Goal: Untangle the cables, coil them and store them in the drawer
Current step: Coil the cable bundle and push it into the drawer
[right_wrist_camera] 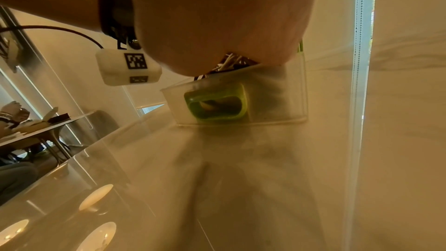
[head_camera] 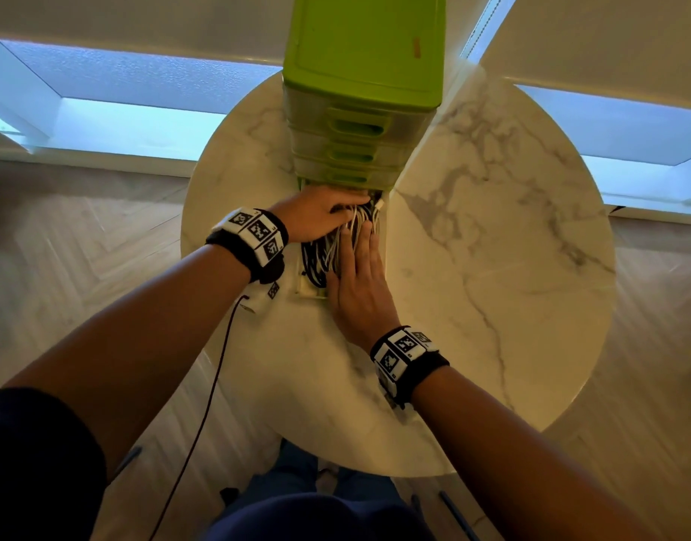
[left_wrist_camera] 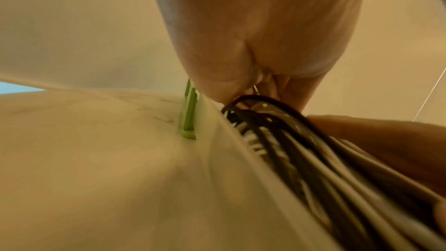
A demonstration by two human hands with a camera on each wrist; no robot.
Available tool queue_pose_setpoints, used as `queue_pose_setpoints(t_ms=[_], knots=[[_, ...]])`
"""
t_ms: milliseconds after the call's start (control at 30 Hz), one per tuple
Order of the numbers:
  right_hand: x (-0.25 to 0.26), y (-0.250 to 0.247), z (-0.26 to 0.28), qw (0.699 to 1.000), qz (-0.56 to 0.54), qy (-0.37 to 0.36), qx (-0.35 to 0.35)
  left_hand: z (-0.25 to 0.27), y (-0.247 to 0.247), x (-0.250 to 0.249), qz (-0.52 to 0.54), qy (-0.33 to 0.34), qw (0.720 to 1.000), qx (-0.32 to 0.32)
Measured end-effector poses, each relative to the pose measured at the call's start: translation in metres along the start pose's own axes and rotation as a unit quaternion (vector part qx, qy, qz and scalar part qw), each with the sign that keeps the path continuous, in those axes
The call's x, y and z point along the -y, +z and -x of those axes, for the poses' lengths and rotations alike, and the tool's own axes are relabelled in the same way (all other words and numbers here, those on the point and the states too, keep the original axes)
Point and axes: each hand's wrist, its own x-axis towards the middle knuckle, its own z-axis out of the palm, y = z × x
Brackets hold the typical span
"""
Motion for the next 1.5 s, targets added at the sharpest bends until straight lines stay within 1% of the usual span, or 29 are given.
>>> queue_pose_setpoints(t_ms=[33,100,167,233,300,433,533,567,600,667,700,733,767,800,900,933,1033,1167,1233,1367,1500], knots=[[0.0,0.003,0.0,1.0,0.021,-0.002,0.003,0.005,-0.002,0.002,0.006,0.01,1.0,-0.017],[0.0,0.006,0.0,0.999,0.041,0.0,0.004,0.015,-0.003,0.007,0.015,0.011,0.997,-0.081],[0.002,0.006,0.001,0.999,0.052,0.007,0.001,0.022,0.002,0.012,0.015,-0.008,0.987,-0.16],[0.004,0.006,0.001,0.998,0.064,0.017,0.006,0.022,0.01,0.015,-0.001,-0.025,0.977,-0.211],[0.006,0.003,-0.001,0.998,0.058,0.028,0.011,0.018,0.015,0.013,-0.028,-0.026,0.974,-0.225],[0.009,-0.002,-0.002,0.998,0.035,0.047,0.037,0.011,0.015,0.006,-0.051,-0.049,0.974,-0.215],[0.011,-0.005,0.0,0.996,0.053,0.049,0.047,0.017,0.01,0.008,-0.033,-0.015,0.978,-0.206],[0.011,-0.005,0.0,0.996,0.055,0.049,0.049,0.021,0.007,0.012,-0.026,-0.013,0.978,-0.207],[0.011,-0.005,0.0,0.996,0.056,0.049,0.049,0.026,0.004,0.016,-0.02,-0.017,0.975,-0.22],[0.011,-0.002,-0.001,0.996,0.06,0.05,0.044,0.037,0.0,0.028,0.007,-0.041,0.957,-0.286],[0.011,0.001,-0.001,0.996,0.063,0.052,0.041,0.041,-0.001,0.036,0.027,-0.064,0.947,-0.314],[0.012,0.003,-0.001,0.996,0.066,0.055,0.037,0.043,-0.003,0.041,0.054,-0.092,0.94,-0.325],[0.012,0.005,-0.001,0.996,0.069,0.055,0.032,0.043,-0.005,0.047,0.081,-0.117,0.938,-0.317],[0.012,0.006,-0.001,0.996,0.071,0.054,0.027,0.042,-0.008,0.051,0.105,-0.134,0.94,-0.295],[0.012,0.006,-0.002,0.996,0.073,0.047,0.028,0.036,-0.017,0.048,0.167,-0.137,0.952,-0.216],[0.013,0.005,-0.002,0.996,0.079,0.044,0.028,0.035,-0.019,0.046,0.184,-0.139,0.952,-0.202],[0.015,0.004,-0.003,0.993,0.103,0.042,0.023,0.027,-0.022,0.044,0.18,-0.143,0.951,-0.205],[0.016,0.004,-0.003,0.99,0.13,0.04,0.034,0.015,-0.03,0.04,0.185,-0.127,0.945,-0.237],[0.017,0.0,-0.004,0.99,0.131,0.039,0.037,0.014,-0.034,0.039,0.165,-0.114,0.948,-0.248],[0.021,-0.008,-0.011,0.989,0.131,0.042,0.057,0.016,-0.04,0.043,0.13,-0.106,0.956,-0.239],[0.019,-0.008,-0.021,0.987,0.127,0.054,0.077,0.017,-0.046,0.041,0.098,-0.113,0.963,-0.223]])
